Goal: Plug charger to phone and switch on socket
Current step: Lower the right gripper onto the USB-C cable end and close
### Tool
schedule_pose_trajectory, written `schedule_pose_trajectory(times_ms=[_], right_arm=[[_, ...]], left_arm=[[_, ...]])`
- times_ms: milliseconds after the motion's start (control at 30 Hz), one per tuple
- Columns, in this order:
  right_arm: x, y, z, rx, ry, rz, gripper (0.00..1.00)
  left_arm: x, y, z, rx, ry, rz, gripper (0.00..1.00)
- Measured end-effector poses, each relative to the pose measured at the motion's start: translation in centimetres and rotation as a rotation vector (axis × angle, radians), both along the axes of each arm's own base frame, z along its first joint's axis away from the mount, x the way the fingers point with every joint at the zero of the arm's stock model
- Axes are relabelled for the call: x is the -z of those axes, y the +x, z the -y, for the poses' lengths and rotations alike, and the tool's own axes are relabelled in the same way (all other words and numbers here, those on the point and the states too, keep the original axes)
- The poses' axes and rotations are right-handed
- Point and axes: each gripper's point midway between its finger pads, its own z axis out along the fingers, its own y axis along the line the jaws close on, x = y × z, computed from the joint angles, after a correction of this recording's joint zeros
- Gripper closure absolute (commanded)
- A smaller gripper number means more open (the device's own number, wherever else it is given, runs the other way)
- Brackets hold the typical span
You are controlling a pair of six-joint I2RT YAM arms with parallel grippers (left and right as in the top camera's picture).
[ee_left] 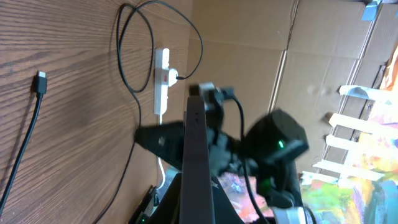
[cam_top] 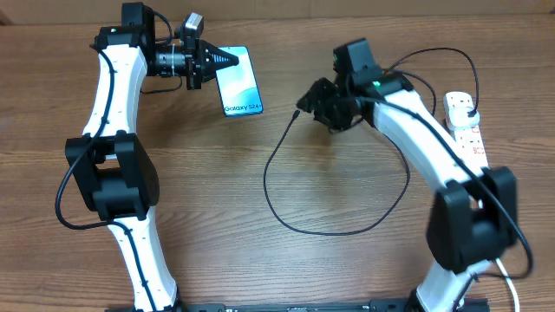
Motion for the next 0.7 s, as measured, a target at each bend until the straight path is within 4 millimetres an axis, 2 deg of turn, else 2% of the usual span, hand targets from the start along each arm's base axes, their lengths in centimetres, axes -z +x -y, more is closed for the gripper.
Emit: schedule_pose_trajectory(times_ms=[300,700], right_arm=[[5.4,1.3,-0.9,0.058,0.021,-0.110,0.57],[7.7,2.5,-1.9,0.078,0.066,-0.120,0.59]], left_arm=[[0.0,0.0,0.0,0.000,0.000,0.000,0.96],[0.0,0.0,0.0,0.000,0.000,0.000,0.96]])
